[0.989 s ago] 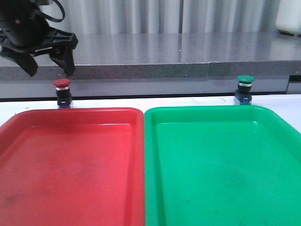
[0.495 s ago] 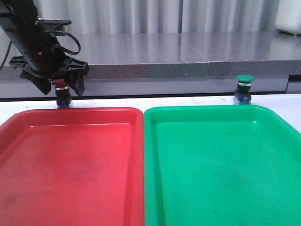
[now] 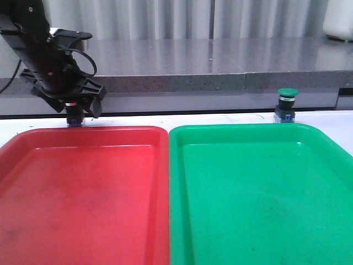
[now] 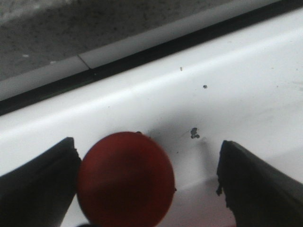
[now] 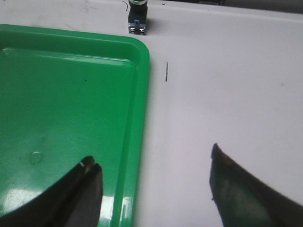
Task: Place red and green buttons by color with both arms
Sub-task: 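Lower the left gripper over the red button and close on it, then lift the red button with the left gripper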
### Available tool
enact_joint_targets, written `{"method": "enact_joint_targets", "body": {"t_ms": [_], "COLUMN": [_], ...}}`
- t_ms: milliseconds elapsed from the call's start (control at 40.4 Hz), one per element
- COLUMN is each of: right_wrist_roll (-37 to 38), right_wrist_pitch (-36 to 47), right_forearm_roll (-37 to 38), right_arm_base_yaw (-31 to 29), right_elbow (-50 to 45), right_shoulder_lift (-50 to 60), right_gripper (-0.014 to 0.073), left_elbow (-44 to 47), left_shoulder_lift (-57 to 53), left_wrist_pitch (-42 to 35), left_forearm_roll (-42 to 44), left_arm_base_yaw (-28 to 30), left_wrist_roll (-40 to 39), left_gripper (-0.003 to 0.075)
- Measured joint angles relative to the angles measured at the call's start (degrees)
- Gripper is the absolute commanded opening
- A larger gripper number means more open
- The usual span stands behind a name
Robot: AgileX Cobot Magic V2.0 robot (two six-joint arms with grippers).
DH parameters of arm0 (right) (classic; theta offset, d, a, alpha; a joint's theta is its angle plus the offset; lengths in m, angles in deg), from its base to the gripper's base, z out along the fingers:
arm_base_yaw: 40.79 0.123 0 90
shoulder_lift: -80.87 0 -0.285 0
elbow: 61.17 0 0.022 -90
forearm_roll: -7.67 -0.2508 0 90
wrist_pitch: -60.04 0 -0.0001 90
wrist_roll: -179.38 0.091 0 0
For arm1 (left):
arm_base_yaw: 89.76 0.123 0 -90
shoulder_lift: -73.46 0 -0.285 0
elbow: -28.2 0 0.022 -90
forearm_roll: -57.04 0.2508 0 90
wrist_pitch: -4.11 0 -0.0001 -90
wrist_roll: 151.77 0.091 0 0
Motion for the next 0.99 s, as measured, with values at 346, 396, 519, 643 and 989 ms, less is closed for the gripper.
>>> {"method": "enact_joint_targets", "body": {"t_ms": [346, 396, 519, 643, 989], "right_wrist_roll": [0.00, 0.00, 0.00, 0.00, 0.00], "right_wrist_pitch": [0.00, 0.00, 0.00, 0.00, 0.00], "right_forearm_roll": [0.00, 0.00, 0.00, 0.00, 0.00], "right_arm_base_yaw": [0.00, 0.00, 0.00, 0.00, 0.00], "right_elbow": [0.00, 0.00, 0.00, 0.00, 0.00], "right_shoulder_lift": [0.00, 0.00, 0.00, 0.00, 0.00], "right_gripper": [0.0507, 0.0507, 0.0507, 0.0507, 0.0507], "left_elbow": [-0.09, -0.09, -0.09, -0.09, -0.09], "left_shoulder_lift": [0.52, 0.52, 0.52, 0.52, -2.60], "left_wrist_pitch": [-0.69, -0.69, -0.69, -0.69, 2.14], "left_forearm_roll": [0.26, 0.26, 0.37, 0.37, 0.37], "left_arm_base_yaw": [0.23, 0.23, 0.23, 0.23, 0.23], "left_wrist_roll": [0.04, 0.04, 0.04, 0.04, 0.13], "left_gripper": [0.0305, 0.0290, 0.0280, 0.0280, 0.0280]}}
